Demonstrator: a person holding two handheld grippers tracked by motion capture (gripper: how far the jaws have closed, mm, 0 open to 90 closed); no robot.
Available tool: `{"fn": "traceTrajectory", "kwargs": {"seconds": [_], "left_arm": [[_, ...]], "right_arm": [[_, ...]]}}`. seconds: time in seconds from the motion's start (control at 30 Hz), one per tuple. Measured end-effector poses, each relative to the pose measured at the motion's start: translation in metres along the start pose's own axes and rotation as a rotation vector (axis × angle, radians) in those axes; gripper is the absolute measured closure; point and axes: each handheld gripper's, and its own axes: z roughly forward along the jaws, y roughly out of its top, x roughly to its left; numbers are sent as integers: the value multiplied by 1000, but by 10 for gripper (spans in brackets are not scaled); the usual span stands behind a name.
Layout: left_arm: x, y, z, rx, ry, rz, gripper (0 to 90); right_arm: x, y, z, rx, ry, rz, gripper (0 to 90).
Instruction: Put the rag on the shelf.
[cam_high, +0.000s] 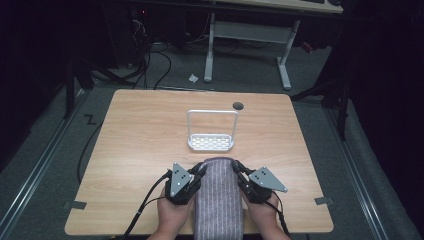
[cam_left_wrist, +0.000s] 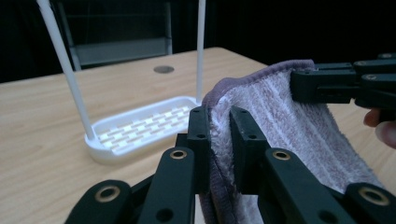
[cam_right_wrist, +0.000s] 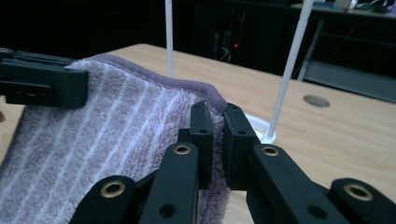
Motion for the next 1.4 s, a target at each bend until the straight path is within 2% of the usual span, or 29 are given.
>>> {"fn": "traceTrajectory", "kwargs": {"seconds": [0.23, 0.33, 0.37, 0.43, 0.6, 0.83, 1.1, 1.4], "left_arm": [[2, 22, 1, -41, 6, 11, 796], [5, 33, 1, -65, -5, -8, 796], [5, 37, 1, -72, -4, -7, 796], [5, 46, 2, -90, -2, -3, 796], [6, 67, 0, -134, 5, 21, 798], [7, 91, -2, -178, 11, 37, 799], [9, 120, -5, -227, 23, 82, 801], [18, 144, -3, -239, 35, 110, 802]], "right_arm": [[-4, 20, -1, -56, -13, 10, 845], [-6, 30, -3, -77, -16, 14, 844], [-8, 38, -4, -96, -18, 18, 844], [-9, 40, -4, -101, -19, 18, 844], [-13, 64, -8, -158, -27, 12, 845], [-16, 84, -11, -200, -30, 3, 845], [-19, 112, -14, -251, -35, -11, 846], [-26, 142, -10, -284, -42, -21, 846]]}}
